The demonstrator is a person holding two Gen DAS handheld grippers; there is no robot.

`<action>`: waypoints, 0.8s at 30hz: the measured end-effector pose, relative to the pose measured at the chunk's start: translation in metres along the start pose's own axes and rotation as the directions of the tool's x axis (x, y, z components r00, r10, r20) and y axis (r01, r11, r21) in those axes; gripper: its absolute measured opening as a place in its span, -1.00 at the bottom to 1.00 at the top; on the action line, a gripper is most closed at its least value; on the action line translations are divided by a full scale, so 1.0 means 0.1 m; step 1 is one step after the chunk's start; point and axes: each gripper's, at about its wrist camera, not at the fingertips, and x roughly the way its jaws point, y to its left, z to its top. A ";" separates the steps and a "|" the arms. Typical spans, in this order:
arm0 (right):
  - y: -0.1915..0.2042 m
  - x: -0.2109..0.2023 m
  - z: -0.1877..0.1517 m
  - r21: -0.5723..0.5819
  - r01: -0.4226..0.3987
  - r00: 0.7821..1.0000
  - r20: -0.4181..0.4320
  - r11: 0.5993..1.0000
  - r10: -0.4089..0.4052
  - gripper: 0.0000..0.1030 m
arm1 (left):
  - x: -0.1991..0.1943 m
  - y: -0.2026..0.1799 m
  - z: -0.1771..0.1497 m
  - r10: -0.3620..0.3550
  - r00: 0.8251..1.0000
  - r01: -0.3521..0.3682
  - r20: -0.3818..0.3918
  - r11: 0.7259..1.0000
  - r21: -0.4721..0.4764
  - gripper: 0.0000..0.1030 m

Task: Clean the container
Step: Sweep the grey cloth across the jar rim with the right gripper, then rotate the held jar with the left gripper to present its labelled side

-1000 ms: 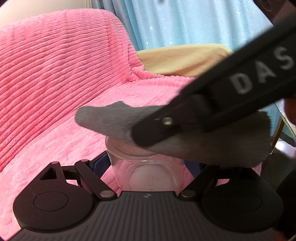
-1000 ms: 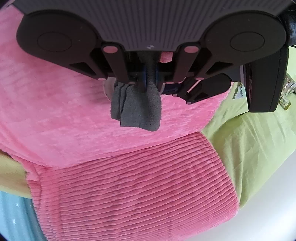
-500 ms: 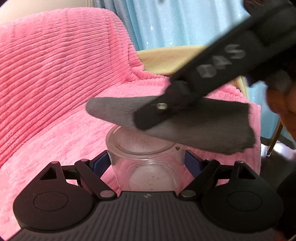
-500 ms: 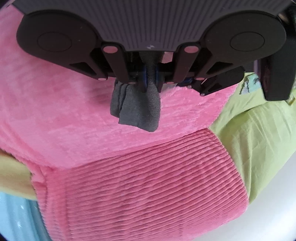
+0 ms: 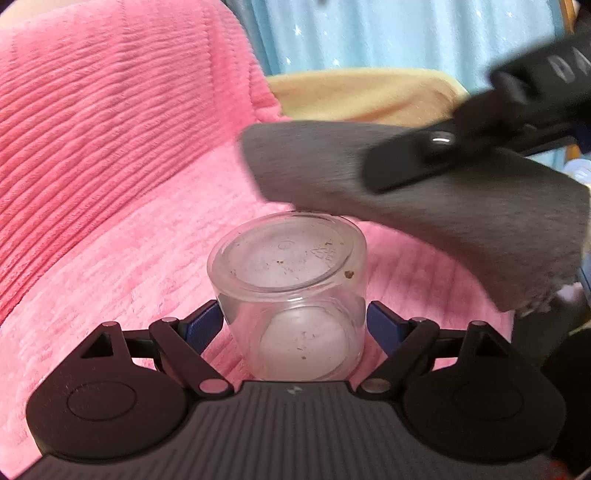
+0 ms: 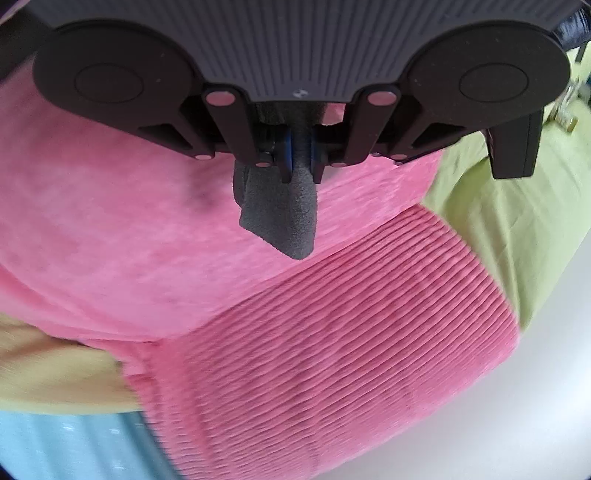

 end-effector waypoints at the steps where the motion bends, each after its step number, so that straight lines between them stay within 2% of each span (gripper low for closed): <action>1: -0.04 -0.05 -0.03 0.011 0.016 1.000 0.002 1.000 -0.016 -0.87 | 0.00 0.03 0.03 -0.009 1.000 0.009 -0.007 1.000 0.001 0.68; 6: -0.23 -0.16 -0.16 0.065 0.073 0.997 -0.005 0.995 -0.072 -0.87 | 0.10 0.23 0.25 -0.085 0.994 0.083 -0.068 0.996 -0.033 0.70; 11: -0.26 -0.16 -0.18 0.079 0.076 0.997 -0.005 0.994 -0.075 -0.87 | 0.27 0.38 0.39 -0.155 0.982 0.146 -0.112 0.986 -0.084 0.70; 15: -0.24 -0.12 -0.14 0.074 0.075 0.997 -0.007 0.994 -0.074 -0.87 | 0.32 0.41 0.47 -0.181 0.976 0.169 -0.117 0.980 -0.105 0.70; 17: -0.22 -0.11 -0.11 0.063 0.077 0.997 -0.005 0.995 -0.077 -0.87 | 0.34 0.39 0.49 -0.184 0.975 0.175 -0.125 0.981 -0.079 0.67; 20: -0.24 -0.14 -0.08 0.064 0.079 0.997 0.014 0.995 -0.080 -0.87 | 0.32 0.33 0.54 -0.159 0.984 0.157 -0.082 0.987 -0.032 0.66; 22: -0.24 -0.16 -0.07 0.066 0.086 0.996 0.028 0.994 -0.088 -0.87 | 0.25 0.30 0.56 -0.143 0.990 0.143 -0.007 0.990 -0.018 0.66; 24: -0.25 -0.17 -0.06 0.073 0.092 0.995 0.036 0.993 -0.094 -0.87 | 0.16 0.28 0.56 -0.158 0.984 0.161 0.085 0.987 -0.026 0.66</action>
